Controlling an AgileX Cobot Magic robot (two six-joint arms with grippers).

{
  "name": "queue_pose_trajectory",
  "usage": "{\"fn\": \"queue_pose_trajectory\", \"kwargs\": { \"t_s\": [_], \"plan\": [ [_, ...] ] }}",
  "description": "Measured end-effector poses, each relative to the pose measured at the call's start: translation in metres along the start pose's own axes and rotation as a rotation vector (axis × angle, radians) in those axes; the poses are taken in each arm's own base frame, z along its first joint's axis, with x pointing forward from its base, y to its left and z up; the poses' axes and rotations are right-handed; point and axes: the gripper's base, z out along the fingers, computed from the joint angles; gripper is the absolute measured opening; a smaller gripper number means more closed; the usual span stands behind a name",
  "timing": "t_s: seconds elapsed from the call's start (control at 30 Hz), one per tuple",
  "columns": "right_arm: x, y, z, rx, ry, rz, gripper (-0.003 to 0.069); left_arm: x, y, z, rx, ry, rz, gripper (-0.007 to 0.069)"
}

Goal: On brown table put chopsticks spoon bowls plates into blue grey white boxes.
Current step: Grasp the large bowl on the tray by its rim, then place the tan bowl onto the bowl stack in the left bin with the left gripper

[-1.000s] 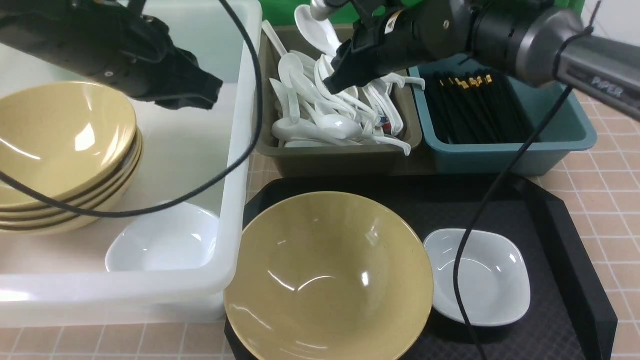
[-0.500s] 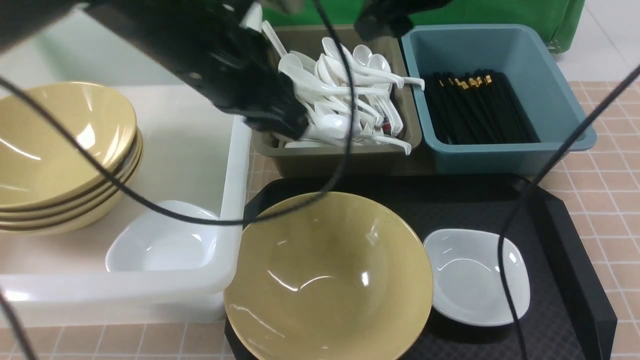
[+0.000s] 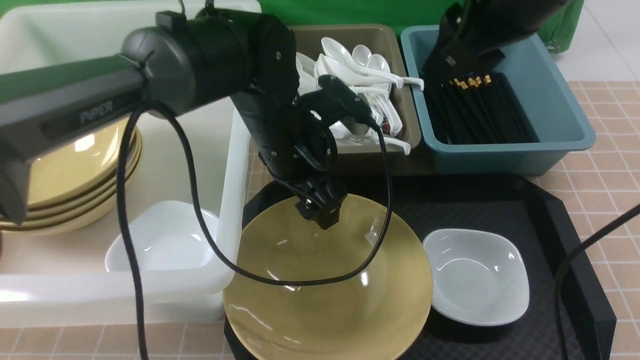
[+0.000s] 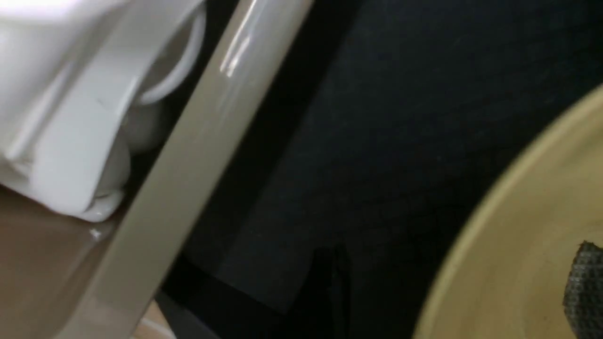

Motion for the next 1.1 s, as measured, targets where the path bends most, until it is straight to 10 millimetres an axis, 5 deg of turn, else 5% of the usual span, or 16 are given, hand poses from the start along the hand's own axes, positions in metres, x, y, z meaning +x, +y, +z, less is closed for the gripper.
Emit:
{"fn": "queue_pose_trajectory", "kwargs": {
  "t_s": [0.17, 0.3, 0.47, 0.6, 0.77, 0.8, 0.93, 1.1],
  "plan": [
    [0.005, 0.001, 0.008, -0.01, 0.032, 0.004, 0.0346, -0.001, -0.002, 0.018, 0.053, 0.026, -0.025, 0.0503],
    [0.007, 0.001, 0.009, -0.013, 0.037, -0.022, 0.0307, 0.0, -0.004, 0.028, 0.073, 0.059, -0.023, 0.0293],
    [0.007, 0.001, 0.009, -0.013, 0.037, -0.064, 0.016, 0.0, -0.01, 0.017, 0.132, 0.081, -0.074, 0.0071],
    [0.002, 0.002, 0.004, -0.002, 0.018, -0.085, 0.0042, -0.008, -0.012, -0.012, 0.11, 0.022, -0.098, 0.0014],
    [-0.019, 0.02, -0.02, 0.014, -0.083, -0.184, 0.0038, 0.001, 0.002, -0.084, 0.031, -0.179, -0.165, 0.0008],
    [-0.02, 0.022, -0.021, 0.014, -0.088, -0.19, 0.0038, 0.002, 0.004, -0.084, 0.035, -0.182, -0.174, 0.0008],
    [-0.04, 0.06, -0.043, -0.017, -0.19, -0.339, 0.0038, 0.054, 0.035, -0.154, 0.03, -0.383, -0.405, 0.0006],
    [-0.047, 0.092, -0.046, -0.077, -0.225, -0.451, 0.0038, 0.166, 0.075, -0.201, -0.097, -0.531, -0.786, 0.0006]
  ]
}}
